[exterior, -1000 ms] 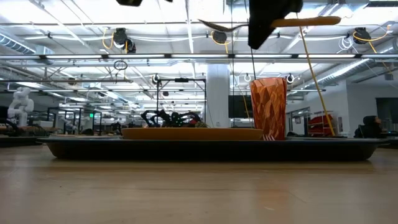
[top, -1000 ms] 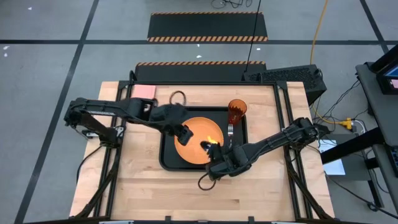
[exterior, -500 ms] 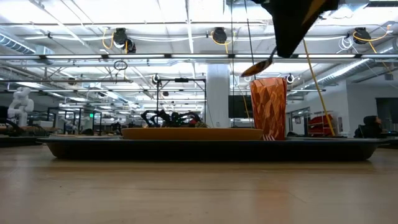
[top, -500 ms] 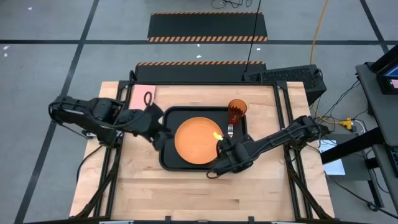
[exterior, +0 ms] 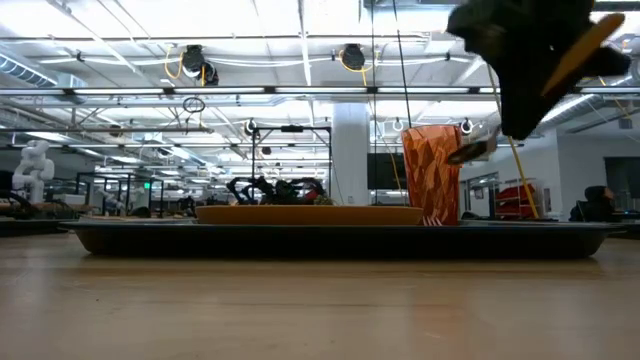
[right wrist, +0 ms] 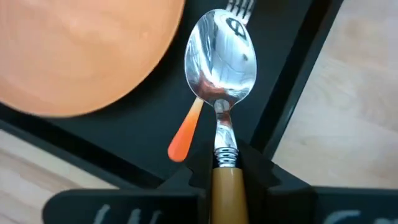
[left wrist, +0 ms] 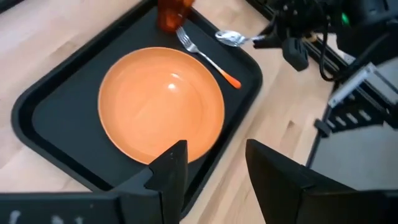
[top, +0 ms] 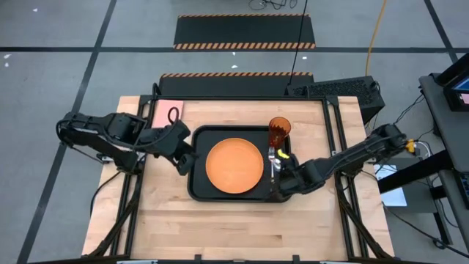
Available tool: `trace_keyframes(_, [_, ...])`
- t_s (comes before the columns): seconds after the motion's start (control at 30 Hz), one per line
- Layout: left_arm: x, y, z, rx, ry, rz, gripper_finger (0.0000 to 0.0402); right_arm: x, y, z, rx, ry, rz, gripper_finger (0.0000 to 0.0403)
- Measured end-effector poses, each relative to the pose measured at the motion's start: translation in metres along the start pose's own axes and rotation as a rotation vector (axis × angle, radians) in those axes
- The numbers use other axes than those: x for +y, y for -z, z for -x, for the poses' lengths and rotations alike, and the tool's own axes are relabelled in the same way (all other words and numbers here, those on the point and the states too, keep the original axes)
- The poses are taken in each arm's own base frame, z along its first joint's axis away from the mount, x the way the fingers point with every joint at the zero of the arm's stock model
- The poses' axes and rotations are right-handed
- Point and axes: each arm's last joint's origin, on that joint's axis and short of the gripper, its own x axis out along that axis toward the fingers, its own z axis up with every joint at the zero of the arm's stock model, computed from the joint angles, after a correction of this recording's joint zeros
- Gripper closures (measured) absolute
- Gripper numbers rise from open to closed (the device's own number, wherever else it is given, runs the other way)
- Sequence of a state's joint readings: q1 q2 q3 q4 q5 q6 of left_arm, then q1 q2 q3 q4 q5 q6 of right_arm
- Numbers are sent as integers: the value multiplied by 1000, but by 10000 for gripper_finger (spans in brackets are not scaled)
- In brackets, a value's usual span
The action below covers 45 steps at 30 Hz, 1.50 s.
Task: Pick and place plate/cup/fork/spoon on tray
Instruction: Put the light orange spoon on the black tray to the right of the orange fork
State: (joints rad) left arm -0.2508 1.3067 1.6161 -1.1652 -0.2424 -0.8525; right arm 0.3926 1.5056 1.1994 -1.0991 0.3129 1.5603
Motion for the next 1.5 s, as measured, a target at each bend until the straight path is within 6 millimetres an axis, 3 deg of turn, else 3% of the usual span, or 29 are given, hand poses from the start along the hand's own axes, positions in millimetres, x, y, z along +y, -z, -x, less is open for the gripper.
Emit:
trace_keyframes(0.2, [6,-7,-2,-24,-29,72,236,-28,2,-29,-26,-58,-162,369])
trace_keyframes(0.4, [10,-11,-3,-48,-51,131,236,-33,0,-61,-31,-104,-258,375])
trace_keyframes(0.57, [12,-13,-3,-54,-59,144,236,-34,-7,-75,-49,-49,-318,374])
trace_keyframes(1.03, [13,-13,-3,-61,-66,125,236,-42,-28,-85,-104,21,-408,366])
trace_keyframes(1.5, [13,-13,-3,-62,-70,100,236,-36,-23,-99,-9,51,-404,354])
